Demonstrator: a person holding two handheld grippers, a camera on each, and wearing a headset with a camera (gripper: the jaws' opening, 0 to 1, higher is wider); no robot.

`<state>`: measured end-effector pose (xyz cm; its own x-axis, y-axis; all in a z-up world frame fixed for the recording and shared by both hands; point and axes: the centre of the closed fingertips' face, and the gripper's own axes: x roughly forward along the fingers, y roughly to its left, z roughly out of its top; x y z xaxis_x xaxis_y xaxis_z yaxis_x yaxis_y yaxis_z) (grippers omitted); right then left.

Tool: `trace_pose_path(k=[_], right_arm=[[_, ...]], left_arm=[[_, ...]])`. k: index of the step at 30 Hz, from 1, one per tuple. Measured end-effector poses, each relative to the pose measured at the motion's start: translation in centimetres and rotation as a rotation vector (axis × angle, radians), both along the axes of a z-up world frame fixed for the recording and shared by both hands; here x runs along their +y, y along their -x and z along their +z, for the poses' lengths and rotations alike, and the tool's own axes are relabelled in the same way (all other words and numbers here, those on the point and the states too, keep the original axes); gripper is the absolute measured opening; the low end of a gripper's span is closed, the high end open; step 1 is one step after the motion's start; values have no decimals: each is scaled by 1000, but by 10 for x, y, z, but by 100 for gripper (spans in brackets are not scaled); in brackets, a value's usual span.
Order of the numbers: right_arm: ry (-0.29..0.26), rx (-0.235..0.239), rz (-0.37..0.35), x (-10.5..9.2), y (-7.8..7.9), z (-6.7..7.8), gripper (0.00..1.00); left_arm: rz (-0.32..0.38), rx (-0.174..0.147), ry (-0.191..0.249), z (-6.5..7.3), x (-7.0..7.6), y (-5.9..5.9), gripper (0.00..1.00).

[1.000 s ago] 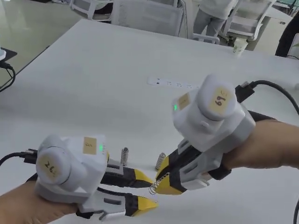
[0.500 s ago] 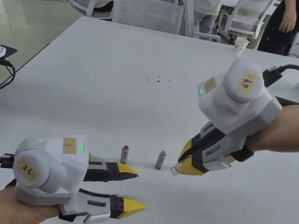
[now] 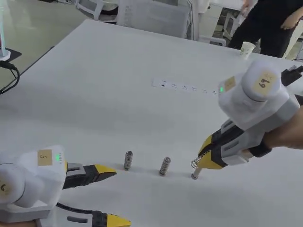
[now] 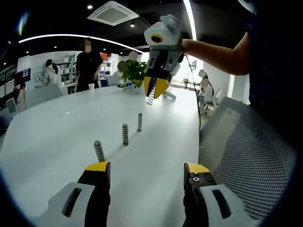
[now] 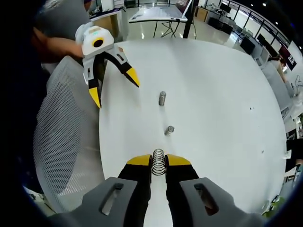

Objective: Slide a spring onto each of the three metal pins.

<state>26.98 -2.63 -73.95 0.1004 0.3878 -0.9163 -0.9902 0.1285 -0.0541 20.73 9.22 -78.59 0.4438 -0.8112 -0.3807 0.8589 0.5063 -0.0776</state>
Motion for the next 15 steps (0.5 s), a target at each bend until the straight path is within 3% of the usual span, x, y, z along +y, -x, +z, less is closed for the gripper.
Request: trace_pose_path(k=[12, 15], right_arm=[[91, -27, -11, -16, -24, -6, 8], [170, -46, -7, -29, -32, -14, 8]], left_arm=[[58, 1, 4, 1, 14, -5, 69], [59, 2, 1, 1, 14, -5, 69]])
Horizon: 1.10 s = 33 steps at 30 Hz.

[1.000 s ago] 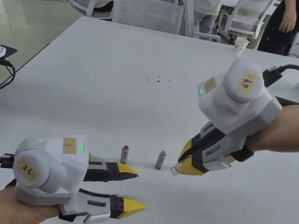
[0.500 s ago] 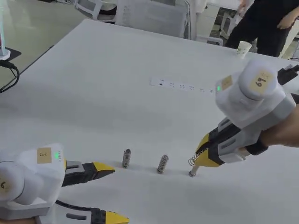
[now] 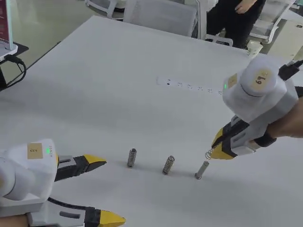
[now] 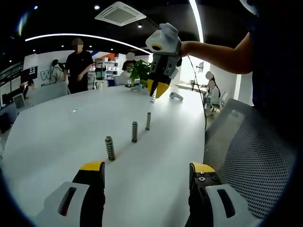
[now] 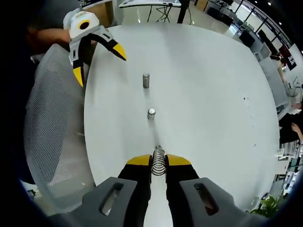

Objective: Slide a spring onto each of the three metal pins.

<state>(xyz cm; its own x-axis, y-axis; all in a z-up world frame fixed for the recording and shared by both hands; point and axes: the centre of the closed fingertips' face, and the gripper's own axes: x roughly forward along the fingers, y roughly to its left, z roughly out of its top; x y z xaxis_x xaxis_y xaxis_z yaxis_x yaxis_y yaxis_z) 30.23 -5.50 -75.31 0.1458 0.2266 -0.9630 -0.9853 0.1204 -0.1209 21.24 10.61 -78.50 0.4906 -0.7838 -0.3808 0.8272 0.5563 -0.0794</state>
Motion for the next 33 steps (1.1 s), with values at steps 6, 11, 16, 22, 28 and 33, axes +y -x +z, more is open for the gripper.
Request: trace_pose_path(k=[6, 11, 16, 22, 28, 33], right_arm=[[30, 38, -4, -3, -5, -12, 8], [40, 59, -4, -2, -7, -19, 8], [54, 81, -3, -2, -8, -25, 8], [64, 96, -7, -4, -8, -31, 8], [61, 105, -9, -3, -7, -34, 8], [60, 113, -14, -3, -10, -41, 8]], left_arm=[[-3, 3, -5, 0, -1, 0, 70], [0, 3, -4, 1, 0, 0, 71], [1, 3, -5, 1, 0, -2, 70], [4, -1, -3, 2, 1, -4, 71], [3, -3, -7, 3, 1, -5, 70], [5, -5, -7, 3, 2, -6, 70]])
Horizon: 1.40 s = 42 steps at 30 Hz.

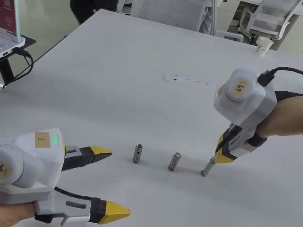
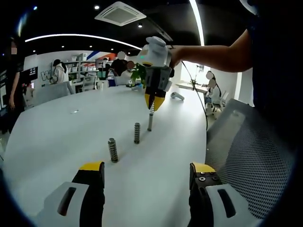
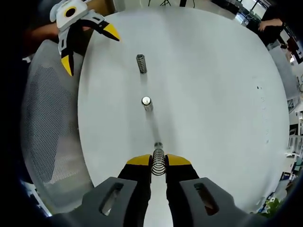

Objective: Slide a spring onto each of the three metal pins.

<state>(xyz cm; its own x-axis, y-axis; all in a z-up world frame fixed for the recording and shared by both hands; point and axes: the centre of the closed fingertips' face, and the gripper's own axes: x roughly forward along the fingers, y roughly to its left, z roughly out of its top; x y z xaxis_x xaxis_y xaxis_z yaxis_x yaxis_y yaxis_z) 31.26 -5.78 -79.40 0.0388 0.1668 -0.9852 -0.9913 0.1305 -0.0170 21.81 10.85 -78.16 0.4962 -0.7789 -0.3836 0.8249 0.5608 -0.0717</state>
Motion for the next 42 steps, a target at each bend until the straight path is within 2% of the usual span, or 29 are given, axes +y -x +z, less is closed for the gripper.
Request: trace_pose_path(k=[19, 24, 28, 38, 40, 42], right_arm=[[23, 5, -11, 2, 0, -41, 9], [17, 0, -17, 2, 0, -47, 9], [20, -3, -17, 2, 1, -51, 9], [-13, -7, -25, 4, 2, -49, 9], [-31, -21, -28, 5, 0, -48, 12], [-31, -13, -34, 4, 2, -47, 13]], left_arm=[[2, 3, -10, -1, 2, 0, 69], [2, 1, -15, -1, 2, 0, 69], [2, 4, -15, -2, 3, 0, 68], [0, 4, -17, -2, 2, -1, 68], [-1, 5, -16, -1, 2, 0, 68], [-2, 5, -19, -2, 2, 0, 68]])
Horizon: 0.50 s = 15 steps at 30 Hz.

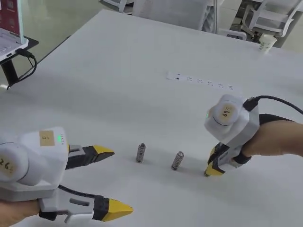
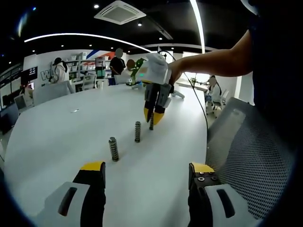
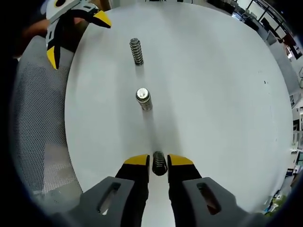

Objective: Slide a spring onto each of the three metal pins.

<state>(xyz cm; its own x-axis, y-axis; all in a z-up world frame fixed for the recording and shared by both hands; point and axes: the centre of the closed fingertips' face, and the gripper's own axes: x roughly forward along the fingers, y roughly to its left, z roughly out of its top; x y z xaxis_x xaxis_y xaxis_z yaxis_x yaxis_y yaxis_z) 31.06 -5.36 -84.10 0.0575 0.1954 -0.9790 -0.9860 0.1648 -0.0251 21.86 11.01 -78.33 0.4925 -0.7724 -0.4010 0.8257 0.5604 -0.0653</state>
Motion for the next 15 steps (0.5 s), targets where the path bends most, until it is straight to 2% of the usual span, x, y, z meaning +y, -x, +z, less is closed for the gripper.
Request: trace_pose_path(k=[6, 8, 12, 15], right_arm=[[-44, -35, -25, 1, -3, 7, 23], [-61, -32, -42, 0, -2, 10, 26], [-118, -66, -77, -3, -4, 19, 29], [-183, -81, -118, -4, -4, 28, 31]], left_arm=[[-3, 2, -1, 0, -1, 0, 68], [-3, 4, -3, -1, 0, 0, 68], [-3, 8, -3, -1, 0, 0, 68], [-3, 11, -5, -2, -1, 0, 69]])
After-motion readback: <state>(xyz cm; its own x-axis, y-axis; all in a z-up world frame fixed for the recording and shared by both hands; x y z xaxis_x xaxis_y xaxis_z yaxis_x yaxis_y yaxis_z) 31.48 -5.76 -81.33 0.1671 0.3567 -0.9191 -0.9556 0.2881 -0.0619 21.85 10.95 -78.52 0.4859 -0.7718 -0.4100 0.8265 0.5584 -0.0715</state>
